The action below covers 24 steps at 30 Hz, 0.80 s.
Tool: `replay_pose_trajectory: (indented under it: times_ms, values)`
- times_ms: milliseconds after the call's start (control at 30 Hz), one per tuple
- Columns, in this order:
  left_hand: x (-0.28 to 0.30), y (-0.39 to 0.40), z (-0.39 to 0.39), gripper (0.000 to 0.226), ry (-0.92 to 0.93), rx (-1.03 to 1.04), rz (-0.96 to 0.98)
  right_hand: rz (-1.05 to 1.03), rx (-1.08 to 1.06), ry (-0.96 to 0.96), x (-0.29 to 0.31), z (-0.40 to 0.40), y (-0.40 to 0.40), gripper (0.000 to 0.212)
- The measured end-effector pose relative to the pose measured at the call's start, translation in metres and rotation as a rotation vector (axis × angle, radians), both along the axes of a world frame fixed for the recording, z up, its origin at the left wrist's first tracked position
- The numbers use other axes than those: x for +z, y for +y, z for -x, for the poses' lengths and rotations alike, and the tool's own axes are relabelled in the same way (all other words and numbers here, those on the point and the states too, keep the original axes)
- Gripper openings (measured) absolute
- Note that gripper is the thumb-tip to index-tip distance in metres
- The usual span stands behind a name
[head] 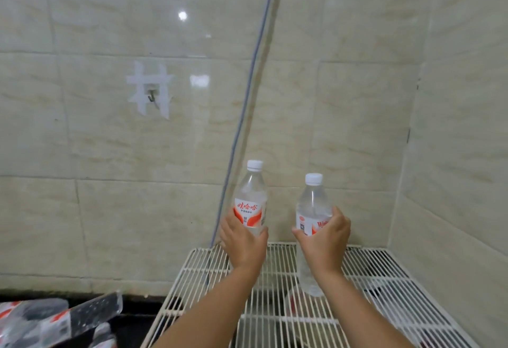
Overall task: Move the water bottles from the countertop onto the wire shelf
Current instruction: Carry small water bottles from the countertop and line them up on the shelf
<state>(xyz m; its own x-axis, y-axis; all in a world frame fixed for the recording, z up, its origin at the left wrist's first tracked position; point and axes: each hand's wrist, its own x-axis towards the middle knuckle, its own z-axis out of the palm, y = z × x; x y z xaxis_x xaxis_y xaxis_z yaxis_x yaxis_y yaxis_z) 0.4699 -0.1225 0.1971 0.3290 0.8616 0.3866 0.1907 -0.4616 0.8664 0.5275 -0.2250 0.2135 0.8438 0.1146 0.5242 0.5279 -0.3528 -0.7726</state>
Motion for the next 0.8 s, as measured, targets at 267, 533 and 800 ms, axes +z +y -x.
replay_pose_trajectory:
  times_ms: [267,533,800]
  values:
    - [-0.020,-0.010,-0.011,0.084,0.043,0.029,0.017,0.061,0.071,0.006,-0.009,-0.006,-0.010,0.090]
    - [-0.016,0.007,0.011,0.087,0.037,-0.164,0.060,-0.083,0.467,0.365,0.004,-0.037,-0.053,0.072]
    - [0.005,0.026,0.029,0.065,-0.018,-0.509,0.156,0.109,0.719,0.480,0.019,-0.053,-0.061,0.090]
